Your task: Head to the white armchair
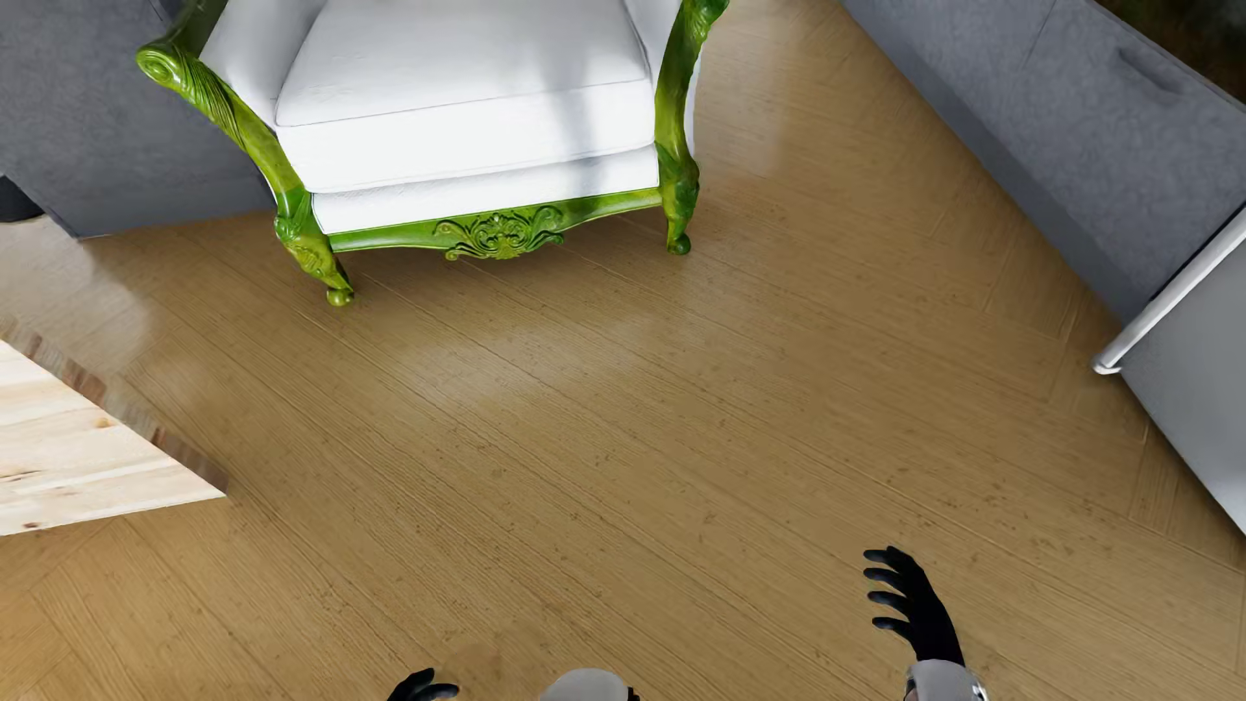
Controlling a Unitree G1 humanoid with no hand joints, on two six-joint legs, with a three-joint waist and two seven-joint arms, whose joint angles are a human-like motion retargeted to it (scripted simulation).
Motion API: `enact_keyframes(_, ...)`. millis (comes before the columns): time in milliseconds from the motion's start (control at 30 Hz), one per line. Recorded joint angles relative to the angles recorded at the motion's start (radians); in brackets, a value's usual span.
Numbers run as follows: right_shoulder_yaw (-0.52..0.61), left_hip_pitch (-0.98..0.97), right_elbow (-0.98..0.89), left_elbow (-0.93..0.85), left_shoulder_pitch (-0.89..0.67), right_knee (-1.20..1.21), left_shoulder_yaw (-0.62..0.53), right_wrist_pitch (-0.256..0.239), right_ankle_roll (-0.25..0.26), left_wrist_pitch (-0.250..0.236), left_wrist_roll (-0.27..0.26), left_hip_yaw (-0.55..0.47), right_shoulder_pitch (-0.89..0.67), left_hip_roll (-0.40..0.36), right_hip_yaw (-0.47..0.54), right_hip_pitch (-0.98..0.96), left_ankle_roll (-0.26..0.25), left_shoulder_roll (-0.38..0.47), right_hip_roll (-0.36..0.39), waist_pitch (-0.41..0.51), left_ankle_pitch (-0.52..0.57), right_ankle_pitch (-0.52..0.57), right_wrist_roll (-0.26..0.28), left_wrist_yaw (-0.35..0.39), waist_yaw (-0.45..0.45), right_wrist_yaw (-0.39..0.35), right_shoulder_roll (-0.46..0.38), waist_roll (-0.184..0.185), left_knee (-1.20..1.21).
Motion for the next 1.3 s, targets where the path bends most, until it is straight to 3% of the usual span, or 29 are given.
enact_keyframes(67,0.076,0.001,-0.038,0.033,0.096,0.030,0.017,0.016,0.051,0.021,0.000,-0.015,-0.100,0.005,-0.009,0.085,-0.032,0.023,-0.015,-0.048,-0.118,-0.110,-0.010,0.046,0.034,-0.024,0.077,0.065,-0.264)
enact_keyframes(100,0.102,0.048,-0.035,0.118,0.101,0.160,-0.033,0.026,0.076,0.024,-0.017,-0.014,-0.135,-0.019,0.041,0.065,-0.023,0.040,-0.032,-0.048,-0.140,-0.115,-0.041,0.092,0.016,0.001,0.088,0.063,-0.291)
enact_keyframes(167,0.055,0.145,-0.002,0.095,0.052,0.344,-0.071,-0.025,0.092,0.058,-0.081,-0.040,0.015,-0.062,0.175,-0.040,-0.033,0.012,0.016,-0.047,-0.200,-0.005,-0.117,0.176,-0.078,0.098,0.105,-0.004,-0.336)
enact_keyframes(233,-0.043,0.189,0.055,-0.026,-0.042,0.151,-0.030,-0.024,0.085,0.059,-0.124,-0.078,0.156,-0.089,0.176,-0.042,-0.037,-0.087,0.015,-0.038,-0.226,-0.144,-0.161,0.202,-0.148,0.195,0.017,-0.070,-0.279)
enact_keyframes(300,-0.036,0.083,0.074,0.042,-0.080,0.109,-0.082,0.081,0.058,0.002,-0.157,-0.075,0.153,-0.056,0.100,0.081,0.058,-0.062,0.012,-0.033,-0.036,-0.226,-0.116,0.096,-0.107,0.191,-0.041,-0.051,-0.016)
enact_keyframes(367,-0.007,-0.016,-0.048,-0.025,-0.007,0.093,-0.017,0.198,0.084,0.006,-0.133,0.017,0.017,-0.023,0.034,0.193,0.067,-0.035,-0.002,-0.018,-0.035,-0.230,-0.040,0.001,-0.033,0.122,0.018,-0.022,-0.090)
enact_keyframes(400,0.018,-0.004,-0.045,0.016,0.012,0.284,-0.082,0.191,0.111,0.004,-0.096,0.039,-0.069,-0.013,0.050,0.135,0.052,0.010,-0.006,-0.015,-0.108,-0.094,-0.025,0.005,-0.021,0.090,0.085,-0.012,-0.201)
enact_keyframes(433,0.042,0.084,-0.006,0.095,0.032,0.446,-0.102,0.143,0.135,-0.001,-0.058,0.013,-0.107,-0.034,0.111,0.041,0.016,0.024,0.024,-0.018,-0.198,0.105,-0.021,0.029,-0.040,0.075,0.109,-0.021,-0.292)
enact_keyframes(467,0.038,0.150,0.014,0.116,0.044,0.483,-0.098,0.081,0.154,0.012,-0.034,-0.016,-0.075,-0.057,0.157,-0.038,0.012,0.018,0.061,-0.013,-0.219,0.127,-0.024,0.062,-0.072,0.071,0.108,-0.042,-0.331)
enact_keyframes(500,0.023,0.213,-0.019,0.081,0.048,0.419,-0.078,0.042,0.169,0.042,-0.018,-0.041,-0.008,-0.080,0.176,-0.118,0.009,-0.003,0.076,-0.003,-0.237,0.048,-0.036,0.110,-0.105,0.073,0.094,-0.069,-0.364)
enact_keyframes(567,-0.007,0.185,0.005,-0.011,-0.012,0.118,-0.044,-0.022,0.187,0.112,-0.018,-0.057,0.084,-0.114,0.150,-0.204,0.025,-0.037,0.099,0.018,-0.128,0.026,-0.079,0.202,-0.129,0.094,0.018,-0.129,-0.140)
enact_keyframes(600,-0.057,0.104,0.077,-0.025,-0.027,0.115,-0.062,-0.049,0.115,0.128,-0.018,-0.054,0.078,-0.105,0.151,-0.196,0.060,-0.052,0.119,0.016,0.066,0.085,-0.095,0.215,-0.101,0.102,-0.028,-0.122,0.056)
enact_keyframes(633,-0.085,0.010,0.093,-0.007,-0.013,0.101,-0.042,-0.030,-0.034,0.125,-0.002,-0.064,0.024,-0.098,0.154,-0.151,0.024,-0.034,0.146,0.016,0.201,0.032,-0.099,0.181,-0.098,0.090,-0.034,-0.096,0.146)
enact_keyframes(667,-0.082,-0.076,0.037,0.001,0.025,0.067,-0.007,0.019,-0.059,0.107,0.029,-0.093,-0.027,-0.085,0.143,-0.108,-0.031,-0.031,0.167,0.021,0.124,0.008,-0.094,0.131,-0.086,0.075,-0.021,-0.054,0.120)
enact_keyframes(700,-0.060,-0.134,-0.005,0.010,0.061,0.026,0.028,0.052,0.017,0.083,0.079,-0.126,-0.069,-0.064,0.141,-0.065,-0.046,-0.032,0.169,0.029,-0.037,0.002,-0.088,0.078,-0.071,0.070,0.005,-0.023,-0.016)
enact_keyframes(733,-0.010,-0.136,0.022,0.022,0.067,0.005,0.022,0.051,0.014,0.068,0.141,-0.155,-0.092,-0.019,0.159,-0.033,-0.036,-0.034,0.185,0.029,-0.047,-0.003,-0.089,0.034,-0.075,0.081,0.034,0.003,-0.222)
enact_keyframes(767,0.022,-0.086,0.052,0.081,0.030,0.036,-0.018,0.049,-0.026,0.050,0.189,-0.143,-0.096,0.009,0.176,-0.021,-0.102,-0.024,0.186,0.040,0.058,-0.009,-0.095,-0.007,-0.097,0.105,0.073,0.005,-0.359)
enact_keyframes(800,0.030,-0.057,0.040,0.042,-0.017,0.054,-0.032,0.050,-0.069,0.043,0.207,-0.125,-0.067,-0.007,0.181,-0.020,-0.093,0.005,0.170,0.058,0.046,-0.018,-0.100,-0.047,-0.145,0.144,0.085,-0.018,-0.367)
enact_keyframes(867,-0.004,-0.010,0.037,0.001,-0.097,0.045,-0.034,0.054,-0.135,-0.024,0.161,-0.099,0.019,-0.022,0.167,0.000,-0.086,-0.014,0.158,0.068,0.017,-0.068,-0.115,-0.031,-0.230,0.236,0.046,-0.067,-0.381)
enact_keyframes(900,-0.018,0.007,0.047,0.011,-0.136,0.036,-0.054,0.068,-0.131,-0.080,0.111,-0.090,0.052,-0.025,0.177,0.017,-0.097,-0.020,0.155,0.067,0.025,-0.081,-0.121,-0.004,-0.248,0.269,0.032,-0.097,-0.385)
enact_keyframes(933,-0.034,0.007,0.038,-0.007,-0.144,-0.011,-0.045,0.095,-0.051,-0.133,0.053,-0.091,0.072,-0.024,0.177,0.051,-0.068,-0.040,0.154,0.065,0.059,-0.067,-0.116,0.021,-0.253,0.284,0.006,-0.109,-0.371)
enact_keyframes(967,-0.063,0.003,0.018,-0.010,-0.148,-0.052,-0.056,0.116,0.017,-0.174,-0.003,-0.086,0.095,-0.020,0.172,0.079,0.002,-0.037,0.152,0.057,0.096,-0.056,-0.104,0.037,-0.247,0.280,-0.001,-0.111,-0.366)
enact_keyframes(1000,-0.063,0.013,0.008,-0.008,-0.126,-0.069,-0.031,0.131,0.020,-0.196,-0.041,-0.083,0.102,-0.009,0.163,0.097,0.112,-0.033,0.160,0.043,0.089,-0.041,-0.088,0.039,-0.236,0.257,0.022,-0.106,-0.397)
enact_keyframes(1033,-0.035,0.040,0.004,0.005,-0.105,-0.034,-0.034,0.156,-0.025,-0.186,-0.050,-0.097,0.071,-0.001,0.158,0.087,0.103,-0.020,0.170,0.029,0.050,-0.022,-0.072,0.040,-0.226,0.225,0.058,-0.098,-0.458)
enact_keyframes(1067,0.001,0.062,-0.016,0.026,-0.100,-0.004,-0.039,0.179,-0.064,-0.153,-0.047,-0.109,0.043,0.004,0.154,0.077,-0.102,-0.007,0.167,0.012,0.056,-0.026,-0.056,0.037,-0.211,0.196,0.071,-0.093,-0.499)
enact_keyframes(1100,0.015,0.067,-0.005,0.013,-0.085,-0.023,-0.034,0.176,-0.074,-0.103,-0.046,-0.110,0.018,-0.013,0.159,0.095,-0.106,-0.030,0.153,-0.002,0.057,-0.057,-0.043,0.045,-0.199,0.178,0.051,-0.089,-0.504)
enact_keyframes(1167,-0.028,0.082,0.003,0.028,-0.053,-0.063,-0.047,0.151,-0.010,-0.032,-0.042,-0.099,0.024,-0.031,0.178,0.124,-0.100,-0.032,0.133,-0.021,0.061,-0.089,-0.026,0.065,-0.181,0.165,0.051,-0.085,-0.522)
enact_keyframes(1200,-0.021,0.091,0.003,0.033,-0.055,-0.085,-0.033,0.151,-0.028,-0.010,-0.031,-0.101,0.032,-0.026,0.175,0.139,-0.101,-0.032,0.140,-0.017,0.067,-0.076,-0.018,0.069,-0.170,0.168,0.038,-0.069,-0.532)
enact_keyframes(1300,-0.030,0.116,0.009,0.029,-0.054,-0.128,-0.028,0.168,-0.025,-0.001,-0.016,-0.088,0.044,-0.020,0.187,0.156,-0.100,-0.028,0.145,-0.007,0.096,-0.042,-0.001,0.082,-0.194,0.191,0.038,-0.046,-0.577)
